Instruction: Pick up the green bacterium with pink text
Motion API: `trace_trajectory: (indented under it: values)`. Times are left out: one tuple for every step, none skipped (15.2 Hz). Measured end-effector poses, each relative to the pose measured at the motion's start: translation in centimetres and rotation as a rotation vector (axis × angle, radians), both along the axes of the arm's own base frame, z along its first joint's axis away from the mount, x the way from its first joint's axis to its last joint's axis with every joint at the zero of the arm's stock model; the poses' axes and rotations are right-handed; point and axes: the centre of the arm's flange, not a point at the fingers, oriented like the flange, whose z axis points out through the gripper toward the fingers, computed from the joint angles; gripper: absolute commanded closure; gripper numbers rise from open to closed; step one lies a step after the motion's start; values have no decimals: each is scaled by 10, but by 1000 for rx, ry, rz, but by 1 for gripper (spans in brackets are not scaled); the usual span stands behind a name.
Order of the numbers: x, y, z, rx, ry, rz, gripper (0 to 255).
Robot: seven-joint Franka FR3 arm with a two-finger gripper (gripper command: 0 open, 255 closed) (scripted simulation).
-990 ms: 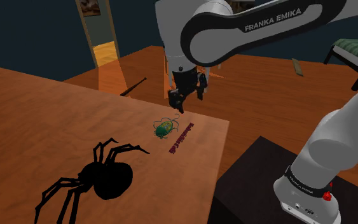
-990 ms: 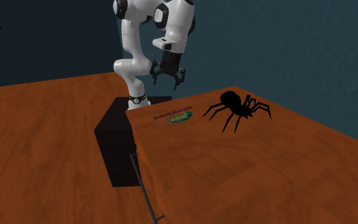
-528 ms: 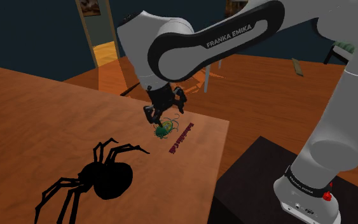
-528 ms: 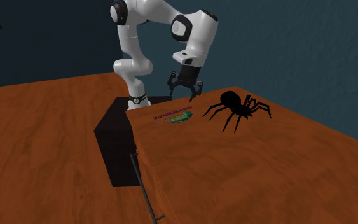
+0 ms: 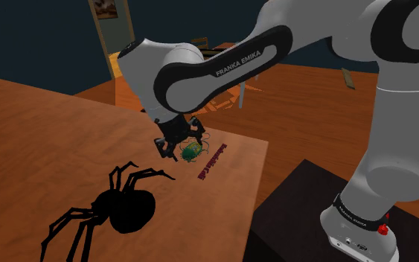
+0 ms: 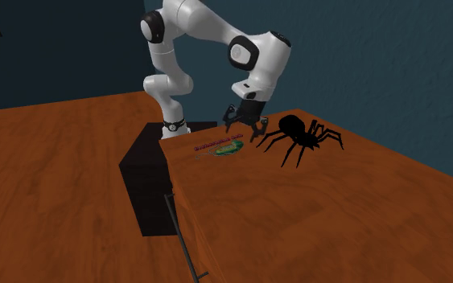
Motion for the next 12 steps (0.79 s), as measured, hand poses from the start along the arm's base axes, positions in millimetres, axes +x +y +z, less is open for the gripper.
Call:
trace_trajectory:
  values:
    - [0,1,-5,0,0,0,0]
    - [0,2,-11,0,0,0,0]
    - [0,0,-16,0,0,0,0]
    - [1,0,-17,0,0,-1,255]
    - [1,0,-18,0,0,-1,255]
    - [1,0,-18,0,-1,-1,255]
    - [1,0,-18,0,-1,-1,255]
    - [1,0,-18,0,-1,-1,255]
    - [1,0,-18,0,-1,-1,255]
    - [1,0,-18,0,-1,-1,255]
    - [1,0,-18,0,-1,-1,255]
    - [1,0,-18,-1,-2,-1,255]
